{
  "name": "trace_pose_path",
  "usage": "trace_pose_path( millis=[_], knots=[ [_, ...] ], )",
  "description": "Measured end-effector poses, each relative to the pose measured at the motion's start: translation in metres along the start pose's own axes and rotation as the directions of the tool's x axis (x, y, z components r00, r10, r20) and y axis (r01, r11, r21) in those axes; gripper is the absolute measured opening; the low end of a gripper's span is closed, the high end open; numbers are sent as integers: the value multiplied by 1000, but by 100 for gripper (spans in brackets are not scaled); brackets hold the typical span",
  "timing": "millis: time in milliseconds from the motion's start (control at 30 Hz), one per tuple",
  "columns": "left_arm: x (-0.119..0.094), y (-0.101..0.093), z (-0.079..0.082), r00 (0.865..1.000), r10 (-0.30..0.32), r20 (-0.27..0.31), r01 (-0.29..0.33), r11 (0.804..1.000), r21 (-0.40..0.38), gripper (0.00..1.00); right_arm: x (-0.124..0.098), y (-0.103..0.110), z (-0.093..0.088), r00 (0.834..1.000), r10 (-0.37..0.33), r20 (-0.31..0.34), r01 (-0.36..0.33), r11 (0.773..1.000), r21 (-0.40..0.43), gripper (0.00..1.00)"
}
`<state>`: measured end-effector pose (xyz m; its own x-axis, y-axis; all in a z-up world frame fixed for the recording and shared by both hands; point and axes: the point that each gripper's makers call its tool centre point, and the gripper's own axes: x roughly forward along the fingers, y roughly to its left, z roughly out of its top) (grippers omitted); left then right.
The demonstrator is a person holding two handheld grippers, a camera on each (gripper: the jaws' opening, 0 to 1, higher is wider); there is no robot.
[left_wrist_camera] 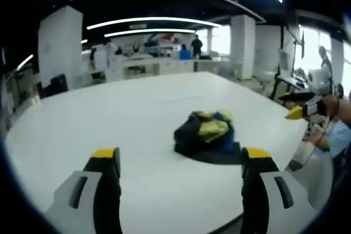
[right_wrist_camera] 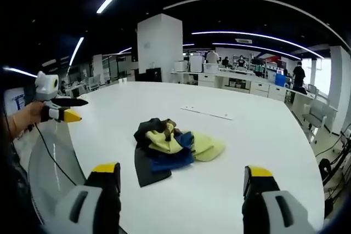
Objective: Fold the garment on the visible template until the final outline fits inside the template.
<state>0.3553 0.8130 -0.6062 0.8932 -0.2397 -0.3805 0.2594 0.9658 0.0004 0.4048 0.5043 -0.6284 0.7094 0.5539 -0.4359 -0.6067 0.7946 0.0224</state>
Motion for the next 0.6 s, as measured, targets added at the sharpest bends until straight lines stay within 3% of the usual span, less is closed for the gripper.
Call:
trace_pose_path(
  millis=[300,600],
  knots=[
    [15,-2,0,1000,-20,6,20,1000,9,85,8,-5,-4,1000,0,2,0,1000,6,87],
    [40,-1,-7,998,-58,7,57,997,54,78,30,-11,-5,999,45,23,-46,998,54,77]
  ],
)
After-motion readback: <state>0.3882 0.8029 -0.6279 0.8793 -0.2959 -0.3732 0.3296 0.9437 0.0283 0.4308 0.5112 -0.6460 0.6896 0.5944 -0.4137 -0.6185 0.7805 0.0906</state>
